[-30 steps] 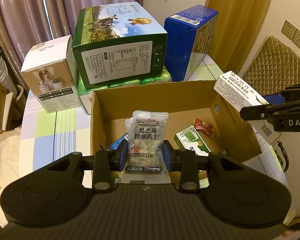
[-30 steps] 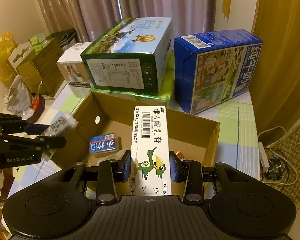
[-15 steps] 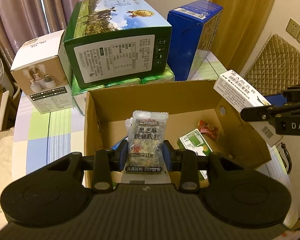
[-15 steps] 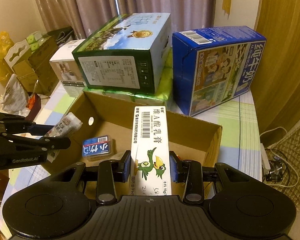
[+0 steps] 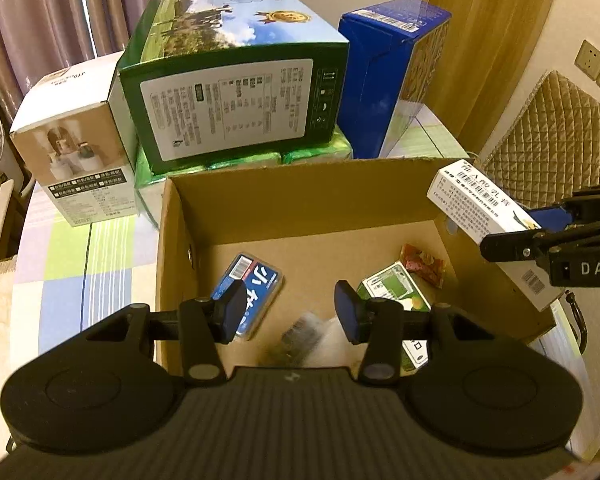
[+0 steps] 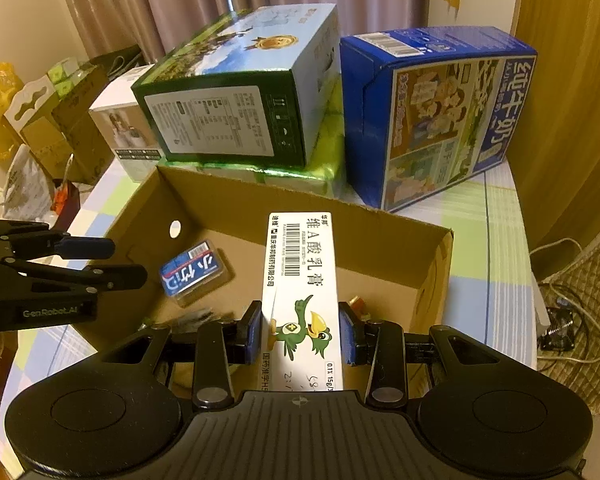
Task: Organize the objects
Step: 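Open the left gripper to drop the snack packet while the right drops the ointment box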
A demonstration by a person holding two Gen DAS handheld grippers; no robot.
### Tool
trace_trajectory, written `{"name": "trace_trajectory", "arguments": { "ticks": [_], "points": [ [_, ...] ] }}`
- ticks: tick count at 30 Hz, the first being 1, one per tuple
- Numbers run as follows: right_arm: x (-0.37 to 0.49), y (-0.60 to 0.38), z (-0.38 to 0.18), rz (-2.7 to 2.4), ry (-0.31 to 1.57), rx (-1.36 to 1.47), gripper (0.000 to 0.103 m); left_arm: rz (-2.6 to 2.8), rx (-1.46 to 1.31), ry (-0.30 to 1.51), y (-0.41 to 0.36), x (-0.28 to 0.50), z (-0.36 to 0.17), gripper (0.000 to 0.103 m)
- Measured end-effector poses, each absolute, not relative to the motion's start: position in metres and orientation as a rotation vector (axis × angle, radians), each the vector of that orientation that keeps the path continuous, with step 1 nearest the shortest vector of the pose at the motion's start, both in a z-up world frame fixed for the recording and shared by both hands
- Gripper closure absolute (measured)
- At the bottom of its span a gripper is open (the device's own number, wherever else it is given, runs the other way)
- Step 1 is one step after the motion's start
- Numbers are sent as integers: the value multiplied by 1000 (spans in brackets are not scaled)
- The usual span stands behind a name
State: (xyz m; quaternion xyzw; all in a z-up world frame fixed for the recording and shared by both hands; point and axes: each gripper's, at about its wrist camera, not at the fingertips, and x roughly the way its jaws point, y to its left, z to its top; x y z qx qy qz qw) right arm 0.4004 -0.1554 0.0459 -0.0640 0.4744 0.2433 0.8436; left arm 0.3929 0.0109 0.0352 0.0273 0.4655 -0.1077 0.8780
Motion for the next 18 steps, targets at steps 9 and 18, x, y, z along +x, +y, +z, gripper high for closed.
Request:
{"name": "trace_trajectory", "arguments": {
  "ticks": [9, 18],
  "points": [
    [396, -157, 49, 513, 998, -134, 68, -231, 78, 980, 9, 388, 39, 61],
    [395, -159, 50, 509, 996, -134, 68, -242, 83, 980, 7, 386, 41, 61]
  ]
}}
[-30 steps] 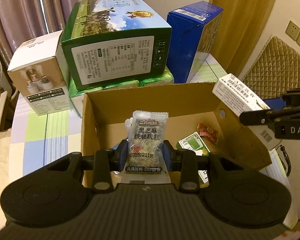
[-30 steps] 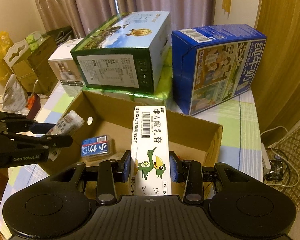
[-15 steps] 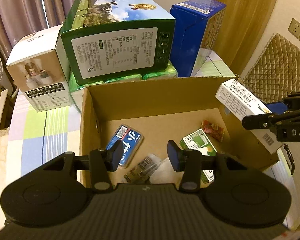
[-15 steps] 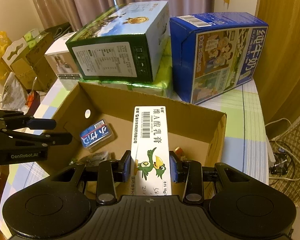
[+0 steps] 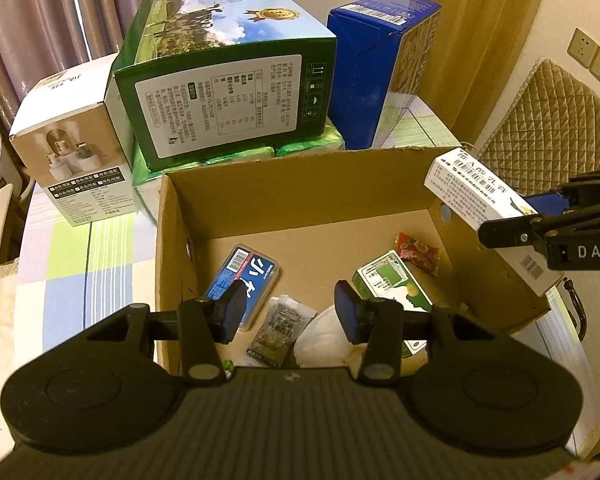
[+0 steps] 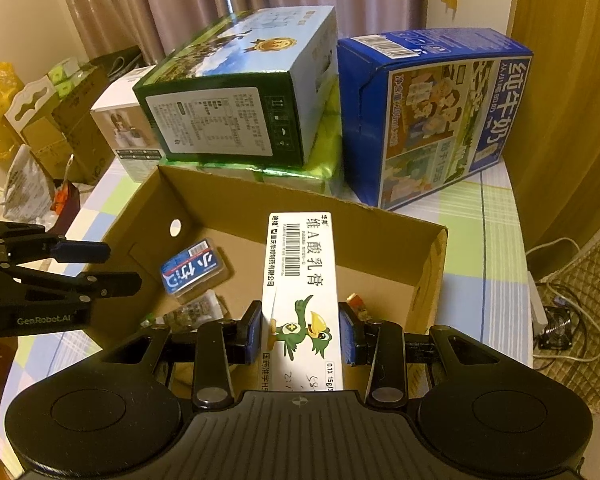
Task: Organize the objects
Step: 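Open the left gripper to drop the snack packet while the right drops the ointment box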
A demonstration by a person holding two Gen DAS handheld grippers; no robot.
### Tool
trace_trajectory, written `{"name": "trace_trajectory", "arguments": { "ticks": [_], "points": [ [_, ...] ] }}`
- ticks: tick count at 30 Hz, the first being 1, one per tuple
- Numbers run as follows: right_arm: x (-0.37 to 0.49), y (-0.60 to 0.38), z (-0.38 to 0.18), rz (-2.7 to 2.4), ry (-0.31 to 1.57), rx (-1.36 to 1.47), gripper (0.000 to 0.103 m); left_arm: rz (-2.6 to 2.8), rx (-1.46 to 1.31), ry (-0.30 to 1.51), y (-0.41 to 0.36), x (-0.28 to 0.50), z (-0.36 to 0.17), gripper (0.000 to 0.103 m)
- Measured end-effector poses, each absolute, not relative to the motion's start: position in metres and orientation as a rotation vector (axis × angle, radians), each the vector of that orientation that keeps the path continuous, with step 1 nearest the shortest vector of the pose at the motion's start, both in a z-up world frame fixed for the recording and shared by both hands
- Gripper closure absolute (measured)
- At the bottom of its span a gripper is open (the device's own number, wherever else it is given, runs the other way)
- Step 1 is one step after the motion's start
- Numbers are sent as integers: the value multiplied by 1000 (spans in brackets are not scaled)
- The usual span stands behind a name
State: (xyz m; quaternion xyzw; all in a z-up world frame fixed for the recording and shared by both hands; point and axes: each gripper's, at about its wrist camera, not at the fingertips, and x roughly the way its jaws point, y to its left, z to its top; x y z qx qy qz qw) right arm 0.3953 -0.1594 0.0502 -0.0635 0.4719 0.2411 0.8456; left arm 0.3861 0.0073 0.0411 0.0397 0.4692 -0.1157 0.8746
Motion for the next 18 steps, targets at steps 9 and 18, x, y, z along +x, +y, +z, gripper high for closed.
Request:
{"name": "trace_trajectory", "arguments": {
  "ticks": [9, 18],
  "points": [
    [397, -162, 50, 501, 990, -134, 68, -237, 80, 979, 8, 387, 42, 61],
    [401, -170, 52, 499, 930, -65, 41, -231, 70, 981, 9, 387, 39, 61]
  ]
}}
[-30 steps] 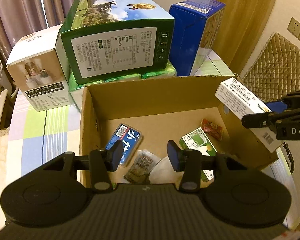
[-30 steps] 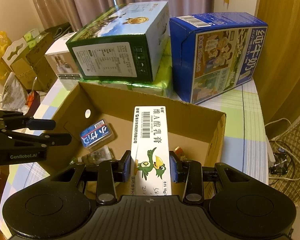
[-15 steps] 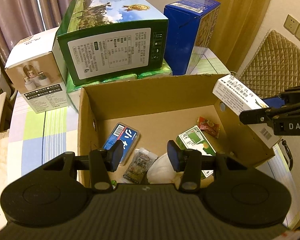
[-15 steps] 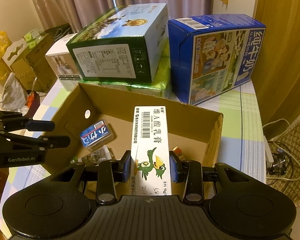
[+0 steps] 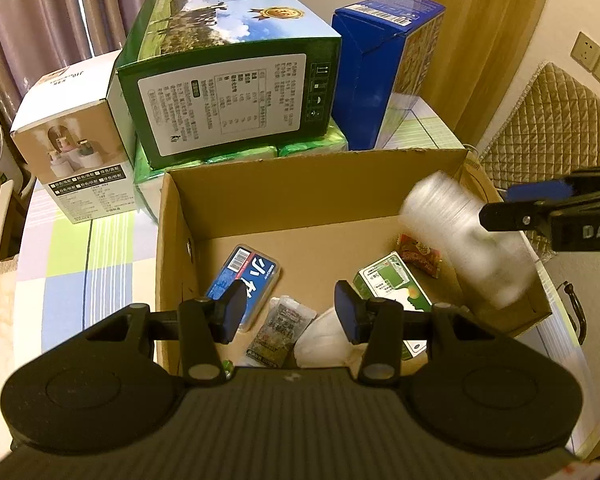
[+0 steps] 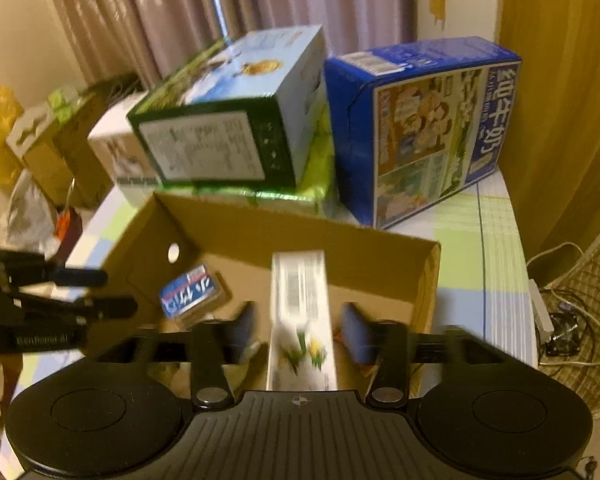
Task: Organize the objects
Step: 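Open the left gripper to drop the snack packet while the right drops the ointment box, then withdraw both tools from the box toward the night-light and scrunchie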
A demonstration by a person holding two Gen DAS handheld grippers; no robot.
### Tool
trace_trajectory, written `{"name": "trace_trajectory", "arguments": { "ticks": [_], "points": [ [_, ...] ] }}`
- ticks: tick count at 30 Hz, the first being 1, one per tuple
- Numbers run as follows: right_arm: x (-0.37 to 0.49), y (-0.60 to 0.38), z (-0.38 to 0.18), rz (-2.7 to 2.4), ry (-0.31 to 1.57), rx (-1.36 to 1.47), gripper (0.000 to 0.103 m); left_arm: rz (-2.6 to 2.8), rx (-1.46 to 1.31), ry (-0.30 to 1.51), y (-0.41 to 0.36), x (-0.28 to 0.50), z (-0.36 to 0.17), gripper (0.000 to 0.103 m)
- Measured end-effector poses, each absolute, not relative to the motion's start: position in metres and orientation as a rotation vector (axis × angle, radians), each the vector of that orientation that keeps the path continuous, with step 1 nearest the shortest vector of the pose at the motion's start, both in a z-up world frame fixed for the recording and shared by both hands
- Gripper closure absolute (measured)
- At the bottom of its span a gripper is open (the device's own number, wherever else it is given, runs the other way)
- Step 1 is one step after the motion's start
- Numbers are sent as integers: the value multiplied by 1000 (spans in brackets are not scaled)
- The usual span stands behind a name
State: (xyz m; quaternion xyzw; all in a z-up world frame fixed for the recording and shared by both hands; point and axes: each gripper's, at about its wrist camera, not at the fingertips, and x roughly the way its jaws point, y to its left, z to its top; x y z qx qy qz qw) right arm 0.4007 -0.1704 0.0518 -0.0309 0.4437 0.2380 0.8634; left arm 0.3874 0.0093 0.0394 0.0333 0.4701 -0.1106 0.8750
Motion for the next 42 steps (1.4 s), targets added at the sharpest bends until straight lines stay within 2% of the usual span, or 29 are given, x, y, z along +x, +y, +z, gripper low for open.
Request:
{"name": "trace_trajectory", "arguments": {
  "ticks": [8, 15, 20, 25, 32, 42],
  "points": [
    [398, -174, 54, 496, 920, -73, 39, -224, 58, 983, 9, 386, 37, 60],
    [385, -178, 56, 493, 927, -76, 36, -209, 33, 986, 11, 376, 43, 52],
    [362, -183, 65, 489, 905, -72, 24, -208, 4, 959, 14, 356, 55, 27],
    [331, -186, 76, 493, 885, -81, 9, -208, -20, 926, 17, 326, 68, 18],
    [275, -188, 87, 519, 840, -116, 2, -161, -31, 845, 25, 271, 89, 2],
    [189, -195, 94, 562, 765, -109, 2, -132, -86, 789, 44, 188, 99, 1]
  ]
}}
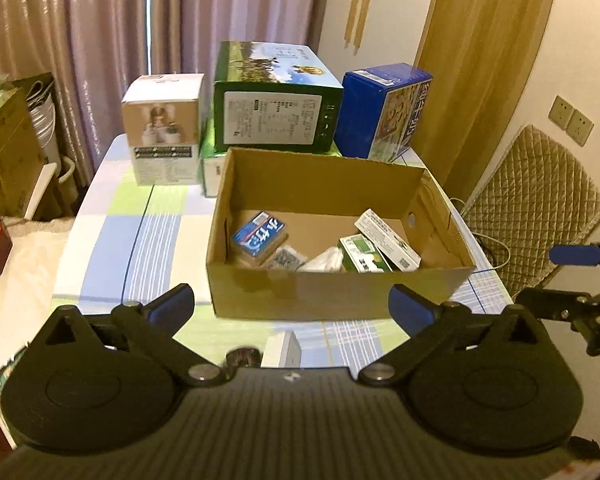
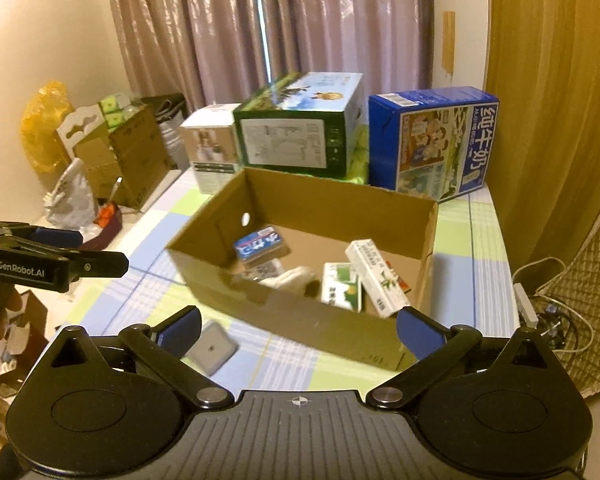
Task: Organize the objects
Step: 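Withdraw both tools from the box toward the night-light and scrunchie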
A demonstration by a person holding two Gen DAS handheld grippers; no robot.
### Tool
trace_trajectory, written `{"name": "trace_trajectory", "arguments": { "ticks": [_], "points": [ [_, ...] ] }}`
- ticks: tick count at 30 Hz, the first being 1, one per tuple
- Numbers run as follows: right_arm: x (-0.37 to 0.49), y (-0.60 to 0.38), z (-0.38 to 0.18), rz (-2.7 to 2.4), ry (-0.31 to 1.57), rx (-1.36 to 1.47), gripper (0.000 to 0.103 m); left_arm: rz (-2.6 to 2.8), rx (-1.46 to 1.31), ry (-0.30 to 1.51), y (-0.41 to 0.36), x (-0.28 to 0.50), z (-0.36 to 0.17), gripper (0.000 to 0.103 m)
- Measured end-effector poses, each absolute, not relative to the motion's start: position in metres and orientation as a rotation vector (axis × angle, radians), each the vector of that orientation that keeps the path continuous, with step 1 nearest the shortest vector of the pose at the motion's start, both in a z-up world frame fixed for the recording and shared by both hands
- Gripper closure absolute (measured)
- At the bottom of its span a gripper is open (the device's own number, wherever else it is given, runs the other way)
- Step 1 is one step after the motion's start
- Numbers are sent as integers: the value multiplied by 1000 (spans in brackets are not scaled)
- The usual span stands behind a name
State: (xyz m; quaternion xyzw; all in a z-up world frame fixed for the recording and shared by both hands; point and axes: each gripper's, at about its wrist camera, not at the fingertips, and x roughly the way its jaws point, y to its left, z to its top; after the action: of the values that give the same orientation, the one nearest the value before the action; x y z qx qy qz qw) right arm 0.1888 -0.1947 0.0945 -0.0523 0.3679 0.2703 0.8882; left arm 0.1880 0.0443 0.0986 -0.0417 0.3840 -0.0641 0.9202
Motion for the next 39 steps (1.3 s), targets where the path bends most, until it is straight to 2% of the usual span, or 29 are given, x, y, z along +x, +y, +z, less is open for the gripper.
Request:
{"name": "trace_trajectory", "arguments": {
  "ticks": [5, 19, 39],
  "points": [
    [152, -199, 87, 557, 740, -117, 2, -131, -169, 763, 58, 149, 99, 1],
    [90, -227, 47, 548, 766, -12, 2, -96, -127, 743, 71, 62, 84, 1],
    [77, -206, 16, 578, 785, -59, 2, -15, -114, 804, 87, 55, 42, 1]
  ]
}}
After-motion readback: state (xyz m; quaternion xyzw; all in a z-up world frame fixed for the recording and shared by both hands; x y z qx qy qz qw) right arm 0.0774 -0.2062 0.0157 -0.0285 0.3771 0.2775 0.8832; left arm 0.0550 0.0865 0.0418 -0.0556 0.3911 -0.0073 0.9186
